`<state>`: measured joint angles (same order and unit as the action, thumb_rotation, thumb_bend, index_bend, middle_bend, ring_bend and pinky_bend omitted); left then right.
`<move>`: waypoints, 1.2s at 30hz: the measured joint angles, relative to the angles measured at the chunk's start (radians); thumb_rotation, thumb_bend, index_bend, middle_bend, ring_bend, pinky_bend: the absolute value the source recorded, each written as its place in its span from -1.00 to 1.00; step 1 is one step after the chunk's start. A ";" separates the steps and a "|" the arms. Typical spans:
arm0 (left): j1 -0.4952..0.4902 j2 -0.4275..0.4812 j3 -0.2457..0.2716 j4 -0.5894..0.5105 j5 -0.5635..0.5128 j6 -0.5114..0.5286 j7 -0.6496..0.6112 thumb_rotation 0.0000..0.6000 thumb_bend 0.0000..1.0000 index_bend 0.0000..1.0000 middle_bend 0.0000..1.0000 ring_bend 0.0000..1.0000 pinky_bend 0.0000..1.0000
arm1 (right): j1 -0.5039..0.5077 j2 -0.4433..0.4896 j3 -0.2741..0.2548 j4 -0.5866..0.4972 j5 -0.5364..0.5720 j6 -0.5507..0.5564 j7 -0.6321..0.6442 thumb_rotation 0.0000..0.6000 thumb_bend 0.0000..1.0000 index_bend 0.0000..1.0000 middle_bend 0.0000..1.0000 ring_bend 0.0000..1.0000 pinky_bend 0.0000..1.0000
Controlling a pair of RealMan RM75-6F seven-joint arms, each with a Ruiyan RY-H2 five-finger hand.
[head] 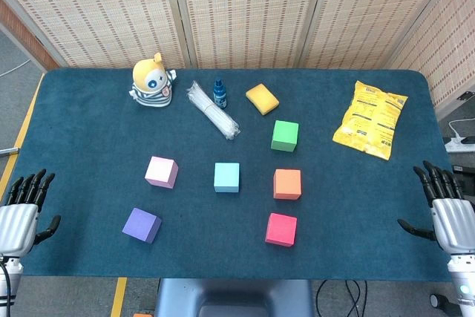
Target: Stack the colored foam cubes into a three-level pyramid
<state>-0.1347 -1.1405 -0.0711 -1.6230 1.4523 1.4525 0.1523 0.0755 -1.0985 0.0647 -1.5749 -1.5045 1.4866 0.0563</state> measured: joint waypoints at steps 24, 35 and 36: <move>-0.167 0.026 -0.057 0.000 0.053 -0.162 -0.064 1.00 -0.27 -0.82 -0.89 -0.99 -0.93 | 0.022 0.076 0.004 -0.036 -0.071 0.012 0.045 1.00 -0.67 -1.00 -1.00 -1.00 -0.98; -0.490 -0.037 -0.108 0.114 -0.017 -0.629 -0.156 1.00 -0.27 -0.91 -0.93 -1.00 -0.91 | 0.042 0.103 0.012 -0.067 -0.074 -0.001 0.024 1.00 -0.67 -1.00 -1.00 -1.00 -0.98; -0.513 -0.050 -0.110 0.131 -0.028 -0.661 -0.157 1.00 -0.27 -0.94 -0.96 -1.00 -0.92 | 0.043 0.104 0.013 -0.068 -0.073 -0.002 0.023 1.00 -0.67 -1.00 -1.00 -1.00 -0.98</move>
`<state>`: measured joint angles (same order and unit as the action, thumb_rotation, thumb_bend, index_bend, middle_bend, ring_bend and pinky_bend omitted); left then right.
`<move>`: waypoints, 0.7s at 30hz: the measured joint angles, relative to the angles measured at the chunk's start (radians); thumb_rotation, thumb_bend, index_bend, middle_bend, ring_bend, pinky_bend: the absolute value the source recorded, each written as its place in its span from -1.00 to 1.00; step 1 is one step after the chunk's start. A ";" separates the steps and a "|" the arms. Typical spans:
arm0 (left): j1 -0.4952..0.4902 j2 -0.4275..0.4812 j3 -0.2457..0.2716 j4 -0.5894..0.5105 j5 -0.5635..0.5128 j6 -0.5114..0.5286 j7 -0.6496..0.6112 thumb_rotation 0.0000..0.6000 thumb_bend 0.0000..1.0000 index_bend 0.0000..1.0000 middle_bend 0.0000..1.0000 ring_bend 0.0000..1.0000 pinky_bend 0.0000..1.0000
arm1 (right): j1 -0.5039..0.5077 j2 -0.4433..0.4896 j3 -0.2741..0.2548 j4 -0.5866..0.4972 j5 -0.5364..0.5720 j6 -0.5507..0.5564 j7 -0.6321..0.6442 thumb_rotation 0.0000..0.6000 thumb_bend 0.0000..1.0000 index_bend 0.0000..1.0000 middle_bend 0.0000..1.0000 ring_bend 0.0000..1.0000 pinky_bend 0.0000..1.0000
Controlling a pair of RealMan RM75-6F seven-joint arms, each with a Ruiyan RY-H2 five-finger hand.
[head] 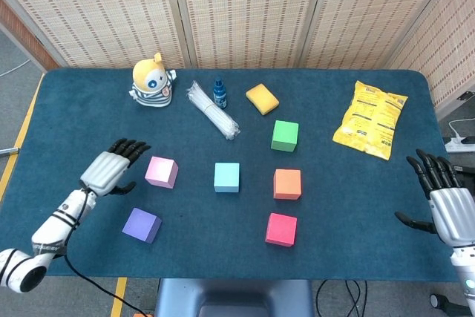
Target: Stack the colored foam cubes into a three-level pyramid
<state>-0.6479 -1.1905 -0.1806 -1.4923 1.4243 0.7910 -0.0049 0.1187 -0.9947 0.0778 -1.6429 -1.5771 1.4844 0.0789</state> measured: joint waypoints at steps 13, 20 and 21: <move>-0.148 -0.126 0.027 0.159 -0.119 -0.188 0.025 1.00 -0.28 -0.98 -0.98 -1.00 -0.93 | 0.017 -0.018 0.003 0.020 0.024 -0.031 0.005 1.00 -0.67 -1.00 -1.00 -1.00 -0.98; -0.159 -0.145 0.047 0.190 -0.145 -0.200 0.007 1.00 -0.28 -0.87 -0.82 -0.86 -0.85 | 0.017 -0.024 0.001 0.031 0.032 -0.032 0.013 1.00 -0.67 -1.00 -1.00 -1.00 -0.98; -0.158 -0.147 0.048 0.192 -0.147 -0.197 0.003 1.00 -0.28 -0.84 -0.79 -0.83 -0.83 | 0.017 -0.024 0.001 0.032 0.032 -0.033 0.014 1.00 -0.67 -1.00 -1.00 -1.00 -0.98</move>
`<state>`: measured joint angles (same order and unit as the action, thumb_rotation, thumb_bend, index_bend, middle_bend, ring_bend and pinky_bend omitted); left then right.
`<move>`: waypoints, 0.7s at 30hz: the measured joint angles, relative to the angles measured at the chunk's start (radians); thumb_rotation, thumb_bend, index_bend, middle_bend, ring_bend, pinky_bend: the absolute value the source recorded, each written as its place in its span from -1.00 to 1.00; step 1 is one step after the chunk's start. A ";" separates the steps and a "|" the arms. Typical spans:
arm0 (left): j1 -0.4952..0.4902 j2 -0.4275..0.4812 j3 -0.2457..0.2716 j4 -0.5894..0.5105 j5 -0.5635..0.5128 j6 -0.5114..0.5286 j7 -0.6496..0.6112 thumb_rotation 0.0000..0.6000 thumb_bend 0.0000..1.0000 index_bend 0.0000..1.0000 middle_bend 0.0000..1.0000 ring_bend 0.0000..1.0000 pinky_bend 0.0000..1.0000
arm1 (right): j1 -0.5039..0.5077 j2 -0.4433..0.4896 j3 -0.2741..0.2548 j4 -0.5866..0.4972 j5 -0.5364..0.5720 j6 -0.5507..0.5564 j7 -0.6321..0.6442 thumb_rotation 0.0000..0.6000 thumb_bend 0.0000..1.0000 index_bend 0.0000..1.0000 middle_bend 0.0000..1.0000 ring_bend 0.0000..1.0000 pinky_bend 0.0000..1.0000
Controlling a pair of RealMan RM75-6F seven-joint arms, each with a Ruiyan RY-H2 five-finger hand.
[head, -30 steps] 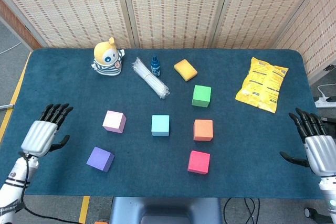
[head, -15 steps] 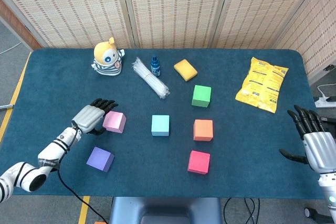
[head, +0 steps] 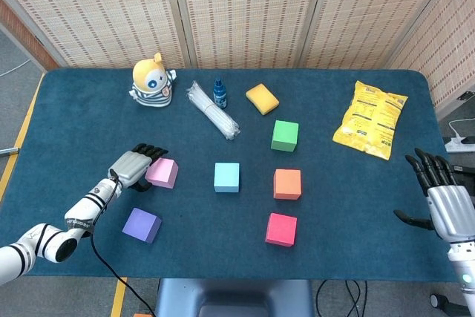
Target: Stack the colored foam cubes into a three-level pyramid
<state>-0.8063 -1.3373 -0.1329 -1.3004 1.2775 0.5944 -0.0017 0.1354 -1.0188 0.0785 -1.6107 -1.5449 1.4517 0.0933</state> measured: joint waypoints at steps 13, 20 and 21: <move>-0.002 -0.032 -0.023 -0.001 -0.037 0.042 -0.063 1.00 -0.28 -0.36 -0.18 -0.31 -0.55 | -0.001 -0.005 -0.004 0.015 0.001 0.003 0.011 1.00 -0.67 -1.00 -1.00 -1.00 -0.98; -0.012 -0.036 -0.047 -0.092 -0.119 0.067 -0.023 1.00 -0.27 -0.39 -0.20 -0.31 -0.54 | -0.005 -0.007 -0.006 0.025 0.002 0.007 0.021 1.00 -0.67 -1.00 -1.00 -1.00 -0.98; -0.014 -0.039 -0.049 -0.101 -0.134 0.071 -0.012 1.00 -0.27 -0.39 -0.20 -0.31 -0.54 | -0.005 -0.007 -0.006 0.027 0.003 0.008 0.023 1.00 -0.67 -1.00 -1.00 -1.00 -0.98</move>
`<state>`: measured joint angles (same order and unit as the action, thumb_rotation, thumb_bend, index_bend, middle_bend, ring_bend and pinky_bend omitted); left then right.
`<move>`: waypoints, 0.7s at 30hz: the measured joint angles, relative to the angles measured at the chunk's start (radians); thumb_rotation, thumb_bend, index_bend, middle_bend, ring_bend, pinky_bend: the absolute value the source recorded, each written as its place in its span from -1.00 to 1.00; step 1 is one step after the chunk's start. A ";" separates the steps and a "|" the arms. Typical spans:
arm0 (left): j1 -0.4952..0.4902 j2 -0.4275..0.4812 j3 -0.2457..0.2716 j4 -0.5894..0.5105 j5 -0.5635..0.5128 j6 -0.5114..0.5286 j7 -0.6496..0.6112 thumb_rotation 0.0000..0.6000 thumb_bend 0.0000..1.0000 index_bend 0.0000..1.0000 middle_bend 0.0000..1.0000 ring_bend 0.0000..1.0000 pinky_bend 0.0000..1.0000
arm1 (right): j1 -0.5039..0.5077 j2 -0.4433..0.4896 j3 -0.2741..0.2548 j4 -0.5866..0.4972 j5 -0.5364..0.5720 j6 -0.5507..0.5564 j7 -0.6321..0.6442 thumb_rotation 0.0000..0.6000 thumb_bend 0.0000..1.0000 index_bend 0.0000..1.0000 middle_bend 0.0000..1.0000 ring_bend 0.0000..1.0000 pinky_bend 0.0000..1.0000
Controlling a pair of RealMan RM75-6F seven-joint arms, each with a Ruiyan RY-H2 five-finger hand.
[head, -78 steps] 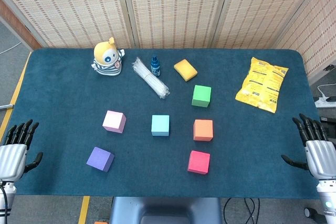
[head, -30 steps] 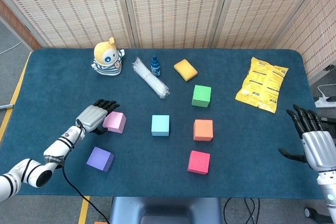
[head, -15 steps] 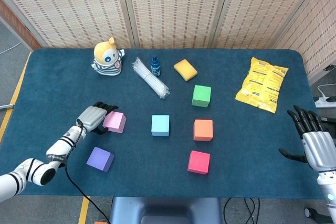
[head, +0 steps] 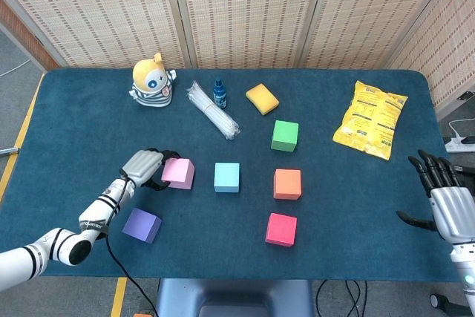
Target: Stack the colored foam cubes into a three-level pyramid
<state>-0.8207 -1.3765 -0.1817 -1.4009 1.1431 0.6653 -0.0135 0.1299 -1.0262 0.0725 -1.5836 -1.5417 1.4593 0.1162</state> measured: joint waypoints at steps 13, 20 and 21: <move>-0.051 -0.113 -0.007 -0.084 -0.298 0.142 0.297 1.00 -0.26 -0.53 -0.33 -0.35 -0.54 | -0.012 -0.007 -0.003 0.029 0.006 0.012 0.032 1.00 -0.67 -1.00 -1.00 -1.00 -0.98; -0.089 -0.156 -0.003 -0.132 -0.437 0.222 0.437 1.00 -0.26 -0.66 -0.45 -0.43 -0.56 | -0.014 -0.011 -0.006 0.048 0.008 0.009 0.056 1.00 -0.67 -1.00 -1.00 -1.00 -0.98; -0.093 -0.161 -0.001 -0.135 -0.448 0.231 0.451 1.00 -0.26 -0.67 -0.46 -0.44 -0.56 | -0.014 -0.011 -0.006 0.050 0.008 0.008 0.058 1.00 -0.67 -1.00 -1.00 -1.00 -0.98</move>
<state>-0.9135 -1.5374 -0.1832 -1.5360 0.6951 0.8961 0.4376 0.1162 -1.0377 0.0668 -1.5338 -1.5339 1.4677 0.1746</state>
